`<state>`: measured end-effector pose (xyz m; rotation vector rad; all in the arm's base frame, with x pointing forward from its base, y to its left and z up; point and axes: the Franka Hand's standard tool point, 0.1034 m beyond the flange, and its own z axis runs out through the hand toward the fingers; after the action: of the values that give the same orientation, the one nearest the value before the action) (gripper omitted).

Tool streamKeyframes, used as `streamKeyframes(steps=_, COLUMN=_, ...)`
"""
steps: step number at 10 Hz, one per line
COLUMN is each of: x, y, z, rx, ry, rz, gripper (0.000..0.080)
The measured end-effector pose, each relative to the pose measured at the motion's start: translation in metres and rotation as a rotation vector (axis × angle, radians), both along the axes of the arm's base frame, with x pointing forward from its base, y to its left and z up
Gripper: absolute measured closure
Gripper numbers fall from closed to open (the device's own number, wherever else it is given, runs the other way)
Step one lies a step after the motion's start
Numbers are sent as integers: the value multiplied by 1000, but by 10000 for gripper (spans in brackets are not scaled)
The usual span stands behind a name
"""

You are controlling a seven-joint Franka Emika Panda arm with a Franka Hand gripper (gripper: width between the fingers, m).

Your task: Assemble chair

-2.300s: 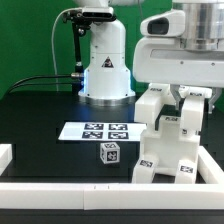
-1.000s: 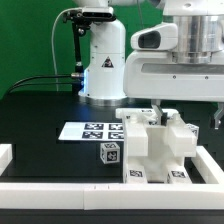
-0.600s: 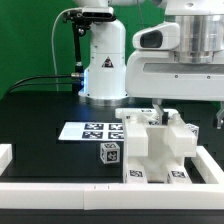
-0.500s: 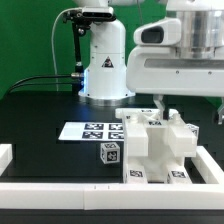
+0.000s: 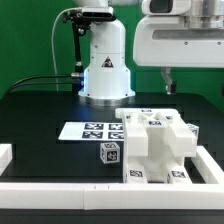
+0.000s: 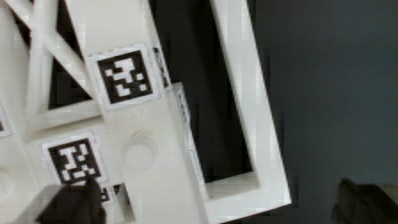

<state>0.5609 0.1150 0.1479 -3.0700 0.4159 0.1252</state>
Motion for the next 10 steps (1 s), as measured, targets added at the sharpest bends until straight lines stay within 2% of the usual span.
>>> streamKeyframes(steps=1, x=-2, y=1, z=-1, rx=0, ry=3, rz=1, gripper=151)
streamKeyframes(steps=2, x=-16, y=10, z=-3, rx=0, ry=12, rz=-41, gripper=151)
streamKeyframes(steps=4, x=-64, y=33, z=-4, rx=-8, ry=22, rz=-82, gripper=151)
streamKeyframes(steps=5, x=-67, y=37, z=-3, rx=-14, ry=20, rz=-81, gripper=151)
streamKeyframes(steps=8, x=-66, y=35, z=-5, rx=-13, ry=22, rz=-79, gripper=151)
streamKeyframes(steps=9, x=-71, y=35, z=-6, rx=-17, ry=19, rz=-142, gripper=151)
streamKeyframes(steps=10, x=-94, y=35, z=-13, rx=-25, ry=16, rz=-247, gripper=151)
